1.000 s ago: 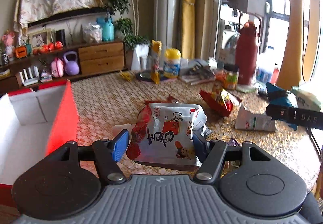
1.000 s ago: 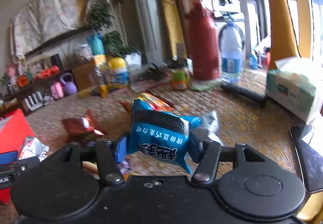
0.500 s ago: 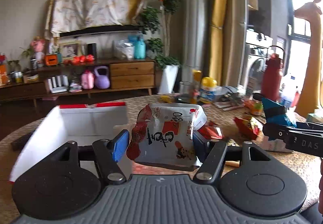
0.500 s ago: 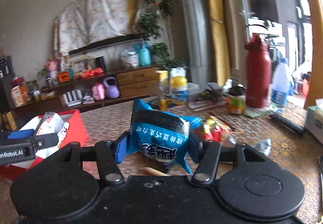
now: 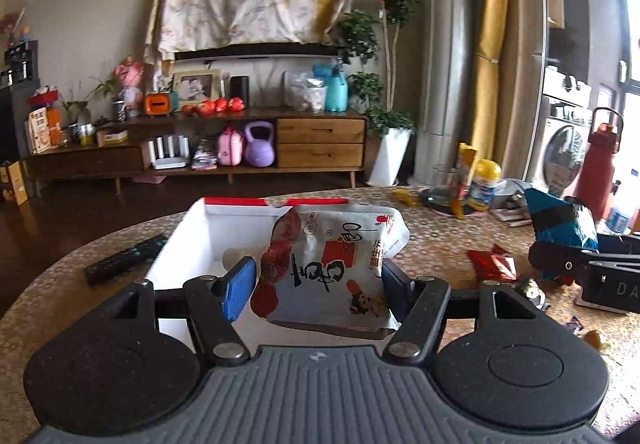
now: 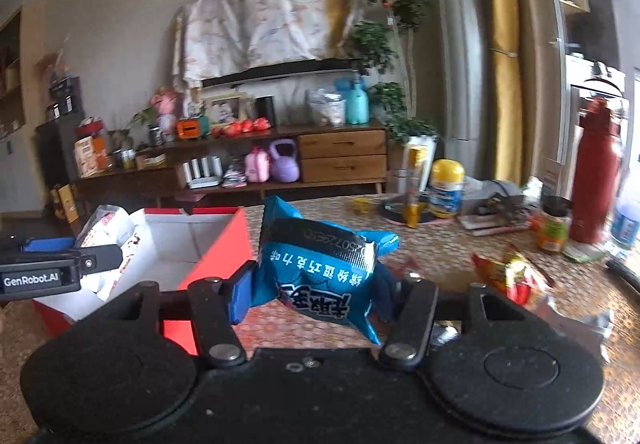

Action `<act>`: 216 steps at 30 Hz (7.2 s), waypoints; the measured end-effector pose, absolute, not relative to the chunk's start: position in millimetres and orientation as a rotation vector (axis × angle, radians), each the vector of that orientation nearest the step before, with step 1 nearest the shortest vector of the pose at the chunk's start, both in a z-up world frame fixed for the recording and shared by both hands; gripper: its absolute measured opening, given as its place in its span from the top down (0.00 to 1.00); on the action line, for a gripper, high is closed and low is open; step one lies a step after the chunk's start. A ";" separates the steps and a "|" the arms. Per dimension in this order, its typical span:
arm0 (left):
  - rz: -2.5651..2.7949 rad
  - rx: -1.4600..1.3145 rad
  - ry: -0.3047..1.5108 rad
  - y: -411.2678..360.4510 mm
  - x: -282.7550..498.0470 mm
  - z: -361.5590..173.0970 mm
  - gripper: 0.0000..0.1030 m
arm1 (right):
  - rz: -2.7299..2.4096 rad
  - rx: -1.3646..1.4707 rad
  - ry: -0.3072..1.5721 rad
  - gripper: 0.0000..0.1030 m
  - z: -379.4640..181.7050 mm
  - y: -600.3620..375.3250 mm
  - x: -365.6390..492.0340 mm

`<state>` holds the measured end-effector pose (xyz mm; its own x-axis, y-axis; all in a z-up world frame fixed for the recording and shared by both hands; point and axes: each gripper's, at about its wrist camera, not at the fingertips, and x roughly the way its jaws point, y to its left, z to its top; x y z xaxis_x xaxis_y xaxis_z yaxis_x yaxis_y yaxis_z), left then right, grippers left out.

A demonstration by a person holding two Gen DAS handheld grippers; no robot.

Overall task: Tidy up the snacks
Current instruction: 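Carry the white pouch and blue packet over the red box with both tools, then open the left tool over the box while the right tool releases the blue packet, then move both tools back over the remaining snacks on the table, then grasp the yellow M&M's bag with the left tool while the right tool grasps the wrapped egg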

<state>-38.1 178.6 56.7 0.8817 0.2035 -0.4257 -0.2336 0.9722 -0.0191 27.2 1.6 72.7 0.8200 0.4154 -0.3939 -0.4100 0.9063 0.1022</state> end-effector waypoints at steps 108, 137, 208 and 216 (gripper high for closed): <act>0.103 -0.025 0.644 122.2 19.7 59.3 0.00 | 0.454 0.152 0.539 0.00 92.1 -49.0 67.2; -0.199 0.060 0.704 -0.4 32.8 -21.0 0.00 | 0.143 0.133 0.667 0.00 -18.6 -155.6 19.6; -0.267 0.093 0.657 -21.0 17.9 -49.4 0.71 | 0.196 0.020 0.615 0.44 -51.9 -130.5 49.0; -0.239 0.071 0.600 -4.3 11.4 -27.7 0.71 | 0.197 0.041 0.576 0.44 -33.8 -130.5 41.3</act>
